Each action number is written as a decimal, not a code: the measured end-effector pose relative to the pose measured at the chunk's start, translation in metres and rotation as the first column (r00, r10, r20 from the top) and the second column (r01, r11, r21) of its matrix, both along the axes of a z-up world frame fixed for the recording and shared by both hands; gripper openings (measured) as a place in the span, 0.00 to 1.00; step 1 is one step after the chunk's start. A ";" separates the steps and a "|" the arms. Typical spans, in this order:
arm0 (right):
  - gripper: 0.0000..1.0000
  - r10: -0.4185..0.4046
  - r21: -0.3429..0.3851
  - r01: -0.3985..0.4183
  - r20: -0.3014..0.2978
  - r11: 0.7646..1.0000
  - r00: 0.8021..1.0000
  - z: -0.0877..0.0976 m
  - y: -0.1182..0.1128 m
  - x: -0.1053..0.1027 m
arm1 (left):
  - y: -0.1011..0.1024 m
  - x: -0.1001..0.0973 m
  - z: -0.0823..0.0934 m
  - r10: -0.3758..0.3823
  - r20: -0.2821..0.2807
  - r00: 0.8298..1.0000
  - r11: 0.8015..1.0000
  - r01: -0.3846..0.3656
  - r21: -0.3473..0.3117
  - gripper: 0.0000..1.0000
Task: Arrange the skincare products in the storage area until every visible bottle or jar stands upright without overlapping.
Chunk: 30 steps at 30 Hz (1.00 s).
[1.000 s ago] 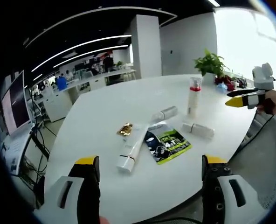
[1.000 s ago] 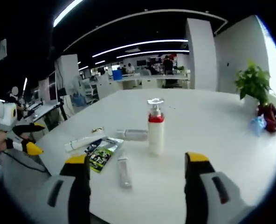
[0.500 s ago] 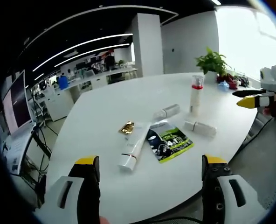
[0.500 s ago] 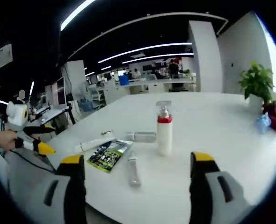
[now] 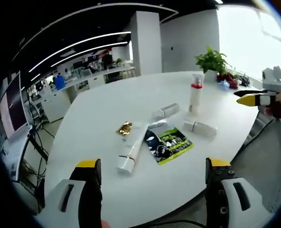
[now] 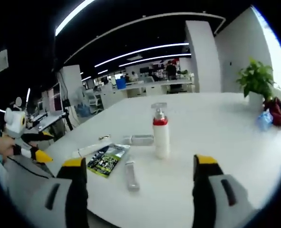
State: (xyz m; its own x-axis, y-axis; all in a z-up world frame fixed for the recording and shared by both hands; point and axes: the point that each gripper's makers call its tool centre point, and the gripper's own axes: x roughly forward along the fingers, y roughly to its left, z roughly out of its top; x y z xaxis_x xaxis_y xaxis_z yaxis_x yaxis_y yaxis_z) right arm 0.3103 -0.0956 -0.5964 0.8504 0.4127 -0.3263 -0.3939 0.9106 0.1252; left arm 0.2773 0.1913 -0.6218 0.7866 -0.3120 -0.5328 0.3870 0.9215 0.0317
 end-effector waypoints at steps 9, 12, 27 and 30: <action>0.92 0.023 -0.023 -0.023 -0.006 0.999 1.000 -0.003 0.003 -0.002 | 0.009 0.033 -0.019 -0.053 -0.118 0.992 0.994 0.064 0.092 0.90; 0.92 0.028 -0.030 -0.028 -0.004 0.999 1.000 -0.004 0.005 -0.002 | 0.009 0.047 -0.024 -0.067 -0.140 0.988 0.990 0.083 0.112 0.90; 0.91 -0.021 0.007 0.021 -0.027 1.000 0.999 -0.007 -0.007 0.003 | -0.015 0.103 -0.063 -0.163 -0.361 0.918 0.942 0.254 0.219 0.81; 0.90 -0.025 0.004 0.025 -0.029 1.000 0.999 -0.008 -0.008 0.004 | -0.020 0.112 -0.071 -0.173 -0.400 0.900 0.936 0.277 0.218 0.75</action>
State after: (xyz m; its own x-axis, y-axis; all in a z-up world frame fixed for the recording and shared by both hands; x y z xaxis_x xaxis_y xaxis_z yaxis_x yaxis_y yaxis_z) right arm 0.3140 -0.1034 -0.6040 0.8506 0.3931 -0.3493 -0.3671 0.9195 0.1408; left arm 0.3895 0.1713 -0.6925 0.4424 -0.2649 -0.8568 0.6139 0.7859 0.0740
